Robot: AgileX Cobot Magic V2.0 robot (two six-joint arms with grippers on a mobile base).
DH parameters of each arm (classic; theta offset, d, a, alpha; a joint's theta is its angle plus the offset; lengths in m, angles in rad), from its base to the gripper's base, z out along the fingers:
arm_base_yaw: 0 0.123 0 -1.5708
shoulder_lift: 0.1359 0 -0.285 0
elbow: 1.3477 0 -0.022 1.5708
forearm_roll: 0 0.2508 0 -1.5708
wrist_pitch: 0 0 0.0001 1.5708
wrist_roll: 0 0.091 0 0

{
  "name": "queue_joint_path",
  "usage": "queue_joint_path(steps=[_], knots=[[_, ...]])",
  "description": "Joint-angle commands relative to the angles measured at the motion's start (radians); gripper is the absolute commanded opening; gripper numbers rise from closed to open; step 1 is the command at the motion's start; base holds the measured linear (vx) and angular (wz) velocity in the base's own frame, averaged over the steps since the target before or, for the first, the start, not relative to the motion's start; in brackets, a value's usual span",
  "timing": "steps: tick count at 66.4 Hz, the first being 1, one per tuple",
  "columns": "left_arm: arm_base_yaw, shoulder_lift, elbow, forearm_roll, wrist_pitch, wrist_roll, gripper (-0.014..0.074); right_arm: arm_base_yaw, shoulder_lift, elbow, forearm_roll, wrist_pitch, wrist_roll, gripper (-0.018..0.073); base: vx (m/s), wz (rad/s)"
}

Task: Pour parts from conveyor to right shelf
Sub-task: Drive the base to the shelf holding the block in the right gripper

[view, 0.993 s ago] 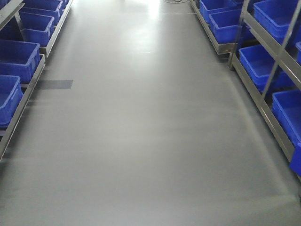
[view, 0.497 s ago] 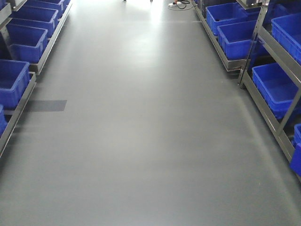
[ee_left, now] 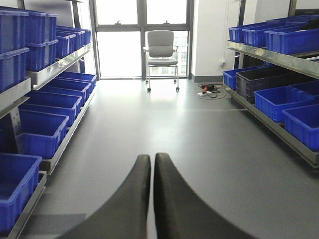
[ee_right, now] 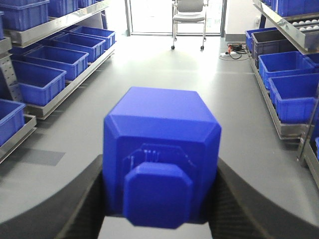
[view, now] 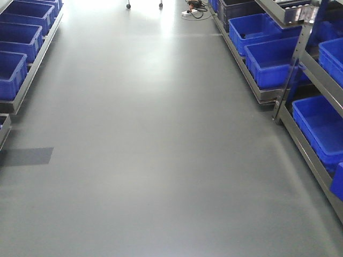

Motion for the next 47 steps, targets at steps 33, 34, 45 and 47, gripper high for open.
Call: queue_joint_path(steps=[33, 34, 45, 47], knots=[[-0.005, -0.013, -0.019, -0.006, -0.073, -0.008, -0.0006, -0.001, 0.014, -0.028, -0.017, -0.085, -0.009, -0.0004, 0.58, 0.09], [-0.005, -0.013, -0.019, -0.006, -0.073, -0.008, -0.0006, -0.001, 0.014, -0.028, -0.017, -0.085, -0.009, -0.0004, 0.54, 0.11], [-0.005, -0.013, -0.019, -0.006, -0.073, -0.008, -0.0006, -0.001, 0.014, -0.028, -0.017, -0.085, -0.009, -0.0004, 0.52, 0.10], [-0.005, -0.013, -0.019, -0.006, -0.073, -0.008, -0.0006, -0.001, 0.014, -0.028, -0.017, -0.085, -0.009, -0.0004, 0.50, 0.10]])
